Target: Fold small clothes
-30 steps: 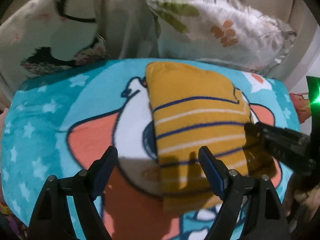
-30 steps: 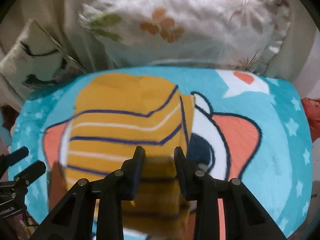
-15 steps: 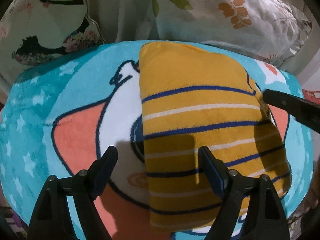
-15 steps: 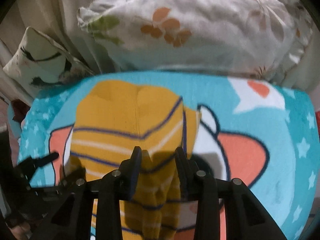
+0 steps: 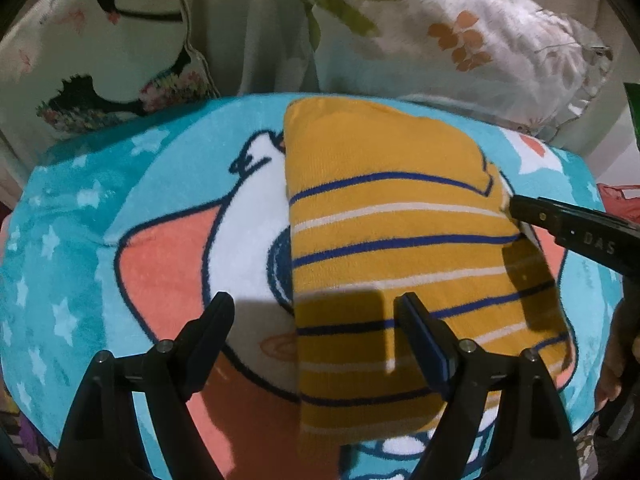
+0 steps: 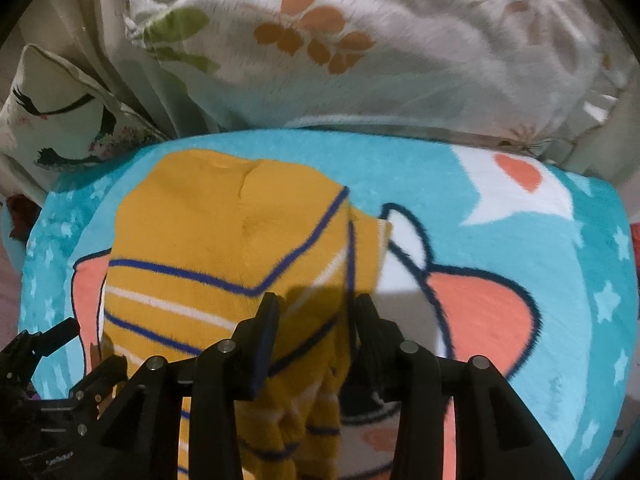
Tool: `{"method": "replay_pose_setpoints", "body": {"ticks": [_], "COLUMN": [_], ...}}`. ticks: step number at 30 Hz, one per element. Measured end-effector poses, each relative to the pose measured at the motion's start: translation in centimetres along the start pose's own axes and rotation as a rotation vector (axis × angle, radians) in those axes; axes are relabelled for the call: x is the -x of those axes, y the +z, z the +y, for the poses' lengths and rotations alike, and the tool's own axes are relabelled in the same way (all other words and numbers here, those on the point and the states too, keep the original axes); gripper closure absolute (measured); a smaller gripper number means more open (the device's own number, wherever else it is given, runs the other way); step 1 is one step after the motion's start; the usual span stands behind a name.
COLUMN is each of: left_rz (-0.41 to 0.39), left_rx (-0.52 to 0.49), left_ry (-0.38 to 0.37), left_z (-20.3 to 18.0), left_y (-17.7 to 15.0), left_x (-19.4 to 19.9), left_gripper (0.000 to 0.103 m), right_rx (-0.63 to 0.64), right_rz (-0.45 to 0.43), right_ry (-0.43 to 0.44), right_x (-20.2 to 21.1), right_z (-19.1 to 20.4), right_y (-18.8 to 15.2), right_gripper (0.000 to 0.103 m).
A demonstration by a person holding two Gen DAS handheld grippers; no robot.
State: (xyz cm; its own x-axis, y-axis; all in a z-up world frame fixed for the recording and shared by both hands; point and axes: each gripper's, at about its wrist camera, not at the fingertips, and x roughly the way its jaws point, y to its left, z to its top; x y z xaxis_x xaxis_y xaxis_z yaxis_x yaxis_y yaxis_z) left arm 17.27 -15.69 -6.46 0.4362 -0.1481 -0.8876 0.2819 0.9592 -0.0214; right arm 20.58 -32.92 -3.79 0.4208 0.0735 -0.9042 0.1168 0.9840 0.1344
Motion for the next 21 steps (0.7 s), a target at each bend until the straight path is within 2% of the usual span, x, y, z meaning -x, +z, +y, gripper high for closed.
{"method": "replay_pose_setpoints", "body": {"ticks": [4, 8, 11, 12, 14, 18, 20, 21], "left_rz": [-0.127, -0.300, -0.396, -0.435, -0.534, -0.729, -0.801, -0.829], "left_rx": [-0.038, -0.066, -0.064, -0.055, -0.031, 0.019, 0.061, 0.077], "left_ry": [0.037, 0.102, 0.093, 0.103, 0.131, 0.168, 0.196, 0.186], "left_z": [0.2, 1.3, 2.9, 3.5, 5.0, 7.3, 8.3, 8.7], "left_y": [-1.1, -2.7, -3.7, -4.1, -5.3, -8.1, -9.4, -10.0], "left_x": [3.3, 8.1, 11.9, 13.3, 16.7, 23.1, 25.4, 26.4], "left_gripper": [0.020, 0.020, 0.019, 0.016, 0.001, 0.000, 0.000, 0.000], "right_rx": [0.005, 0.010, -0.002, -0.005, -0.005, -0.009, -0.011, -0.010], "right_rz": [-0.053, -0.104, -0.124, -0.130, -0.142, -0.171, -0.184, -0.189], "right_ry": [-0.049, -0.114, -0.136, -0.139, -0.149, -0.160, -0.158, -0.156], "right_x": [3.0, 6.1, 8.0, 8.6, 9.7, 11.8, 12.7, 13.1], "right_z": [0.0, 0.5, 1.5, 2.0, 3.3, 6.3, 7.9, 8.6], "right_y": [-1.7, -4.4, -6.8, -7.7, -9.3, -12.4, -13.6, -14.1], "right_gripper": [0.058, 0.053, 0.052, 0.052, 0.052, 0.051, 0.050, 0.049]}}
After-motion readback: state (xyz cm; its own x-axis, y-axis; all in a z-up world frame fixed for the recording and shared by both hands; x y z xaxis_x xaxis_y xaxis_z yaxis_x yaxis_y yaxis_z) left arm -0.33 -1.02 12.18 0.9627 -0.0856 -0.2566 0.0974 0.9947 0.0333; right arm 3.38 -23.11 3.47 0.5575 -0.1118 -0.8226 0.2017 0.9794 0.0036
